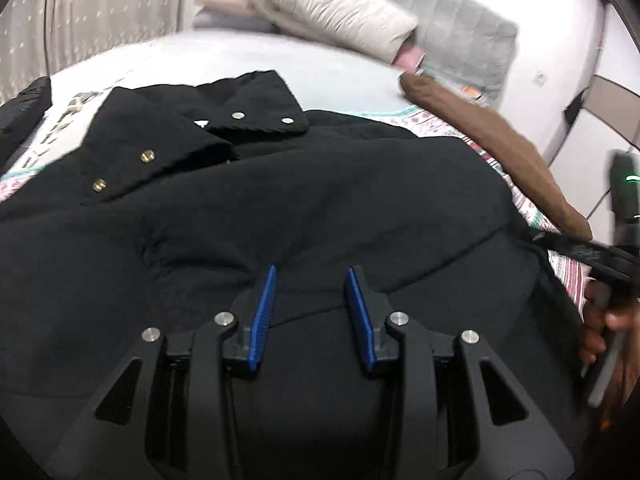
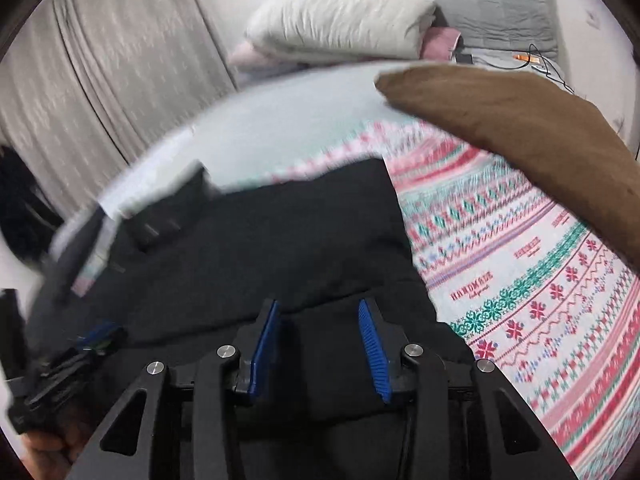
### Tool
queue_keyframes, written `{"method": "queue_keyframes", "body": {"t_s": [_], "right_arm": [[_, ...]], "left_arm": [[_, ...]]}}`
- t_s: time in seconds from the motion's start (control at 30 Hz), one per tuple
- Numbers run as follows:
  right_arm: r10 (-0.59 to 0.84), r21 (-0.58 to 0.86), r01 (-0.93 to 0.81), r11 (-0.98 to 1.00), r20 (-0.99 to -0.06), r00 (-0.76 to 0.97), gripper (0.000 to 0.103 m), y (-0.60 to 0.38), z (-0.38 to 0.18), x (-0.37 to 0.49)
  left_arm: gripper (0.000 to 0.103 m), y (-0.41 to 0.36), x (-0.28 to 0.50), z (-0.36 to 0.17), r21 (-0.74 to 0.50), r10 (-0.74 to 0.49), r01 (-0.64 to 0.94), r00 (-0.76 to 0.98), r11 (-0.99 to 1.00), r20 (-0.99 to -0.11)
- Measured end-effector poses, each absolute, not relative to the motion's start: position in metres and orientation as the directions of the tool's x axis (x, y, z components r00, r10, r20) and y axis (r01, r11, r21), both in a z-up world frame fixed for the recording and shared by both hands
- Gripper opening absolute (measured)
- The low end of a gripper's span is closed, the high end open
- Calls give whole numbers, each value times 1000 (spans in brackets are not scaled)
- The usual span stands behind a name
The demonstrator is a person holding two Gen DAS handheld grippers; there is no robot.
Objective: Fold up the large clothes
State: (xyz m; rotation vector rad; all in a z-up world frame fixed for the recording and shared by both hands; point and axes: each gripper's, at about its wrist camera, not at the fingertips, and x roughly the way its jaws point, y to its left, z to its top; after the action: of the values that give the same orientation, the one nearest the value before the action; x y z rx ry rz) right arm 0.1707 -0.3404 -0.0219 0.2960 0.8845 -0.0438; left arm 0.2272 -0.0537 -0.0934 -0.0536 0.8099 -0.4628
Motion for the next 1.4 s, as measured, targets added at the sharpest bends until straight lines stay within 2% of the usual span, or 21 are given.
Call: {"method": "queue_keyframes", "body": {"t_s": [0.03, 0.07, 0.13, 0.2, 0.27, 0.3, 0.33, 0.37, 0.43, 0.57, 0.63, 0.77, 1.0, 1.27, 1.4], "right_arm": [[68, 207, 156, 966, -783, 618, 18, -341, -36, 173], [54, 189, 154, 970, -782, 620, 11, -343, -47, 172], [89, 246, 156, 957, -755, 649, 10, -352, -51, 166], [101, 259, 158, 953, -763, 639, 10, -355, -47, 163], [108, 248, 145, 958, -778, 618, 20, -354, -37, 154], [118, 249, 134, 959, -784, 609, 25, -353, -31, 148], [134, 254, 118, 960, -786, 604, 40, -354, -24, 138], [147, 260, 103, 960, -784, 603, 59, -356, -16, 125], [175, 271, 70, 960, -777, 605, 72, -362, 1, 98], [240, 294, -5, 956, -770, 591, 80, -382, 36, 32], [265, 313, -20, 950, -767, 584, 84, -397, 48, -2], [297, 332, -43, 942, -770, 565, 90, -420, 53, -67], [307, 323, -47, 945, -833, 460, 91, -434, 17, -135], [356, 414, 39, 909, -824, 442, 91, -458, -8, -163], [421, 499, 73, 863, -793, 441, 91, -463, -19, -165]], "left_arm": [[39, -48, 229, -93, -266, -451, 378, 586, 887, -673], [39, -45, 231, -94, -290, -467, 375, 579, 880, -669], [39, -44, 231, -93, -304, -477, 376, 570, 875, -669], [41, -48, 225, -86, -257, -441, 377, 565, 890, -698], [52, -46, 210, -73, -226, -416, 380, 551, 897, -723], [67, -42, 201, -65, -221, -409, 379, 539, 899, -736], [84, -38, 189, -56, -208, -386, 365, 531, 908, -755], [87, -32, 180, -50, -192, -363, 351, 532, 917, -765], [88, -15, 151, -32, -163, -329, 333, 540, 929, -775], [92, 26, 95, 1, -125, -287, 321, 526, 939, -800], [100, 51, 66, 12, -114, -266, 303, 529, 946, -806], [102, 107, 17, 17, -169, -270, 237, 503, 957, -821], [102, 186, -44, -15, -299, -310, 88, 378, 950, -872], [102, 218, -80, -49, -516, -502, 31, 289, 856, -815], [99, 215, -86, -57, -564, -548, 21, 266, 826, -793]]}}
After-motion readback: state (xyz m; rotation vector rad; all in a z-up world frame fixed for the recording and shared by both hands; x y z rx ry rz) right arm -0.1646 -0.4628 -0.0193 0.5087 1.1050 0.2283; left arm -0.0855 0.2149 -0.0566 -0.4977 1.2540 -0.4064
